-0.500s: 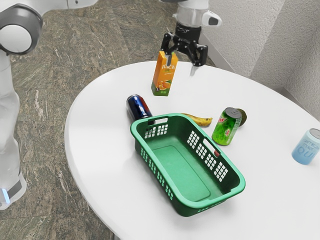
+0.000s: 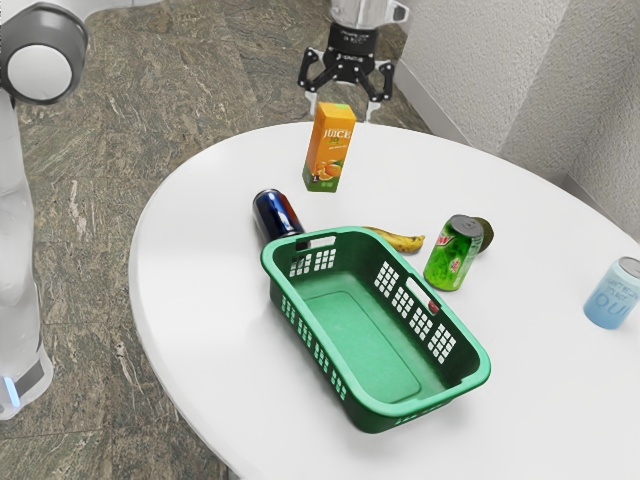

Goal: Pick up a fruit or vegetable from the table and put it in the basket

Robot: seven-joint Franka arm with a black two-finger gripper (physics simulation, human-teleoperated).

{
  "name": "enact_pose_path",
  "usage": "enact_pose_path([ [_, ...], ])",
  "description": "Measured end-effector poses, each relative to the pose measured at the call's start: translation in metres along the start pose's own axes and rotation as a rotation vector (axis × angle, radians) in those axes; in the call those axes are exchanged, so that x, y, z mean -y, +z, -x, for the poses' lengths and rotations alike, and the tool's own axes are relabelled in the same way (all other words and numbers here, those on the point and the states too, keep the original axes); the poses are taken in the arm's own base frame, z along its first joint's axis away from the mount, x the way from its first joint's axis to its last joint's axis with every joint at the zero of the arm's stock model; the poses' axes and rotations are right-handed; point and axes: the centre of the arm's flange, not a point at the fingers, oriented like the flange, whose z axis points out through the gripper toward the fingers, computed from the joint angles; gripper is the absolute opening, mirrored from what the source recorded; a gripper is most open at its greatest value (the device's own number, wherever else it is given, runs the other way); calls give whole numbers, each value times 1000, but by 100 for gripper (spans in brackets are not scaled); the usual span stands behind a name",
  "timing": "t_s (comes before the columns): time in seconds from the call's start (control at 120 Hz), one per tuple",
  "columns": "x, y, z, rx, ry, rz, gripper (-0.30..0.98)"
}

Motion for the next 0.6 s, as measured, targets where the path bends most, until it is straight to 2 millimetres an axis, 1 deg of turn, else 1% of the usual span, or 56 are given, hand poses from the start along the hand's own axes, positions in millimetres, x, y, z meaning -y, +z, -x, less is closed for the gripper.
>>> enact_pose_path([
  [0.033, 0, 0, -5, -20, 36, -11, 69],
  [0.083, -7, 12, -15, -33, 95, -43, 69],
  [0.133, -26, 26, -30, -43, 160, -70, 69],
  [0.158, -38, 34, -32, -46, 205, -81, 69],
  [0.183, -53, 45, -26, -43, 263, -95, 69],
  [0.225, -74, 62, -7, -37, 368, -117, 69],
  [0.258, -84, 72, 6, -34, 441, -128, 69],
  [0.283, -89, 79, 12, -29, 487, -136, 69],
  [0.342, -89, 98, 16, -13, 569, -157, 69],
  [0.417, -91, 113, 11, -12, 660, -157, 69],
  [0.5, -94, 117, 4, -26, 751, -141, 69],
  [0.6, -90, 117, -21, -40, 818, -130, 69],
])
